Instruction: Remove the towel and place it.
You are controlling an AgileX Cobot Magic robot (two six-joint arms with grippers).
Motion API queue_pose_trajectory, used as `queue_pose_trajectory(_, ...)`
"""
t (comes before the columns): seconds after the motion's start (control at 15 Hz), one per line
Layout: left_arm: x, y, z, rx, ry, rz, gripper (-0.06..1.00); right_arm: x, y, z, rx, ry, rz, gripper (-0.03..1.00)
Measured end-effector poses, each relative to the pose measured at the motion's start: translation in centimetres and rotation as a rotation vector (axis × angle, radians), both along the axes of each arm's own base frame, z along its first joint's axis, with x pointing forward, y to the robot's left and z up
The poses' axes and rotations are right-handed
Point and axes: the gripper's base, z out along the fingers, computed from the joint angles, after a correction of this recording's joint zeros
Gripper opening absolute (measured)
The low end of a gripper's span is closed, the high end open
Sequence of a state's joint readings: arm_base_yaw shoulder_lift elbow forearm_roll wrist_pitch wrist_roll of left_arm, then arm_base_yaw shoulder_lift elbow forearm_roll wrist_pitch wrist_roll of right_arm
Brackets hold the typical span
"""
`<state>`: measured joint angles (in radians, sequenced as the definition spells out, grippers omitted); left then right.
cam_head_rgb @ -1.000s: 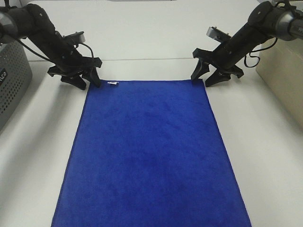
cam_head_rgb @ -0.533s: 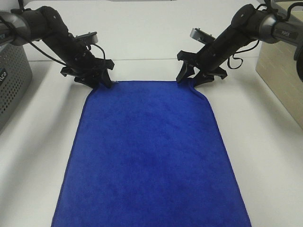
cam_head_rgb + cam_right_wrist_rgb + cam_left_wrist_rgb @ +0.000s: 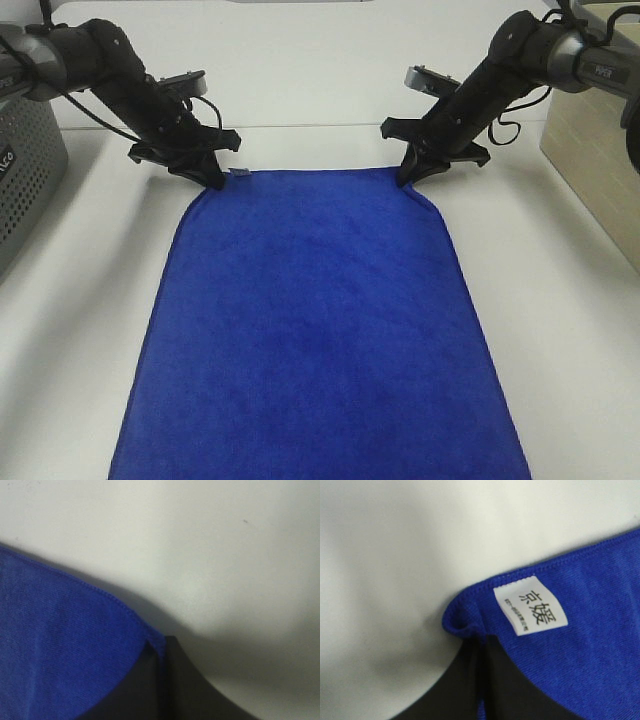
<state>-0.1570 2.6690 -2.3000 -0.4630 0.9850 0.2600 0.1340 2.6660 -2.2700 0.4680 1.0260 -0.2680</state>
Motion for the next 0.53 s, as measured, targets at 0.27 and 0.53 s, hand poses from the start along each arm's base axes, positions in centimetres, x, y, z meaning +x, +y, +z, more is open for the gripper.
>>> queue_pose_trajectory(0.27,0.2,0.0,0.2,-0.001,-0.015,0.003,0.01,0.7,-0.3,0.8,-0.065,-0.083,0.098,0.02)
queue_pose_trajectory(0.53,1.5,0.0,1.2,-0.001,-0.138,0.035,0.01,2.2,-1.4,1.6,-0.218,-0.223,0.149,0.02)
